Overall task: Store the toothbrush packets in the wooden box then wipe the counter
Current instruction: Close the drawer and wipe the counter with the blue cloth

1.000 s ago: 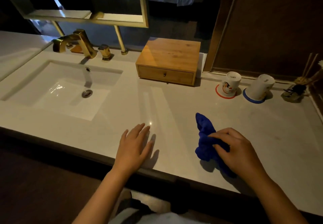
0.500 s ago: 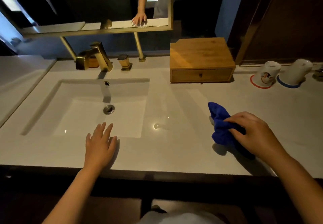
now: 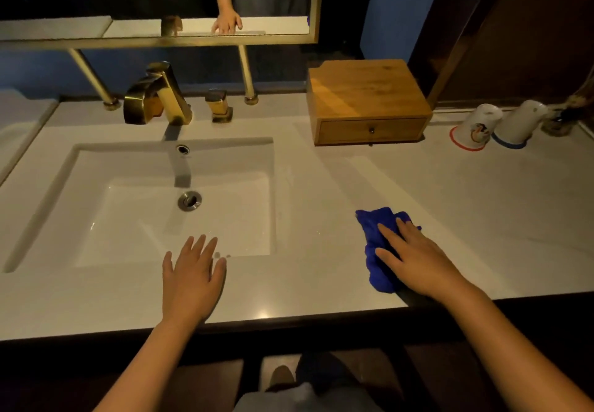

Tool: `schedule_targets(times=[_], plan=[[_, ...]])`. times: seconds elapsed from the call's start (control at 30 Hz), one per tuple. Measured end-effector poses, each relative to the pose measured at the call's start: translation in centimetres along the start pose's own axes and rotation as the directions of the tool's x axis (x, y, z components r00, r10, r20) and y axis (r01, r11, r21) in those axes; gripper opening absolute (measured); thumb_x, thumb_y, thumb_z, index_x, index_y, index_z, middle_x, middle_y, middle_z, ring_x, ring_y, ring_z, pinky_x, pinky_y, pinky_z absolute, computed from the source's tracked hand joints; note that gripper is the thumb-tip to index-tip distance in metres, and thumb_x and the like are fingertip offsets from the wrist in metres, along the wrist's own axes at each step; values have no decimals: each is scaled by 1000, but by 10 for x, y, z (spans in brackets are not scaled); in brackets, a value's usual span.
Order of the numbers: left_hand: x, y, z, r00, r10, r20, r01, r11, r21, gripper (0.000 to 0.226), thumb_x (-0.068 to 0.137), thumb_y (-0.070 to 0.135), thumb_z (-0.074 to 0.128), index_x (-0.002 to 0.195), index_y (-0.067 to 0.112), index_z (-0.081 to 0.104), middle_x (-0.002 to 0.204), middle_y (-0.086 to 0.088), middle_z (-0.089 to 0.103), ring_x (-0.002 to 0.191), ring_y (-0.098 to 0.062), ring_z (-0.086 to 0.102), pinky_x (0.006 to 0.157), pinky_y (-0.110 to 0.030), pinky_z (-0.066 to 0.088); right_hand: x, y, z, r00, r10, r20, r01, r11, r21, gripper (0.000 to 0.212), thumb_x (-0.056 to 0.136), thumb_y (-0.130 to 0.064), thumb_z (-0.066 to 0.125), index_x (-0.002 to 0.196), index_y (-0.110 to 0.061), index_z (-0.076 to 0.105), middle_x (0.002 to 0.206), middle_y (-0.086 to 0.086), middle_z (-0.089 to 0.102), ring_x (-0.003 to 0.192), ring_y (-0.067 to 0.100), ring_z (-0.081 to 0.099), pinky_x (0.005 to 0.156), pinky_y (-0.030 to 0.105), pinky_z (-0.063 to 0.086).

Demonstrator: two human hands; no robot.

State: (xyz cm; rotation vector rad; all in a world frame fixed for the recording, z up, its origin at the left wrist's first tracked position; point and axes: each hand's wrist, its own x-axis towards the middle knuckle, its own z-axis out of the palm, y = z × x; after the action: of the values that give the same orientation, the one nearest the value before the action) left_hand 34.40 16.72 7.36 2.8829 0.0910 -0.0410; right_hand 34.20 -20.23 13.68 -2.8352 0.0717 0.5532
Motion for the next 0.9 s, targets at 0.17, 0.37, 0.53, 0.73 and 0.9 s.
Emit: schedule_targets(times=[0.17,0.37,0.53,0.73,0.9], plan=[[3,-5,-1,998,19,66,-25,996,91,56,95,46,18,145,25,29,157,-3,23,147,-19,11,117,-49,3,28,11,18,992,-112,-66,100,983,-156,66,88,-61,25,145,-34,7,158,2,0,144,18,-5,118,40,-2],[6,-6,-1,989,84,120,-97,989,114,68,86,55,5,149,30,13,160,3,6,146,-11,-5,117,-47,-4,52,16,27,978,-120,-170,105,990,-95,72,89,-55,36,146,-29,1,158,7,-4,144,21,-7,118,43,0],[12,-9,-2,993,70,95,-83,985,153,72,85,65,7,148,31,12,160,4,3,143,-7,-12,114,-45,-13,71,-14,42,937,67,-342,-84,996,-36,72,87,-59,29,146,-28,1,157,13,2,144,28,-3,117,47,3],[15,-4,1,995,21,101,-36,989,145,77,82,68,9,148,29,19,159,2,9,146,-11,-3,115,-46,-10,82,-56,54,949,-66,-309,48,997,-66,73,87,-60,32,146,-27,5,157,14,7,144,29,5,116,46,8],[17,-5,1,994,26,104,-39,992,123,75,83,68,11,148,30,21,158,4,9,145,-10,-1,117,-47,-6,99,-114,61,934,-200,-297,188,980,-70,62,95,-42,30,146,-18,6,157,12,10,144,26,6,116,42,4]])
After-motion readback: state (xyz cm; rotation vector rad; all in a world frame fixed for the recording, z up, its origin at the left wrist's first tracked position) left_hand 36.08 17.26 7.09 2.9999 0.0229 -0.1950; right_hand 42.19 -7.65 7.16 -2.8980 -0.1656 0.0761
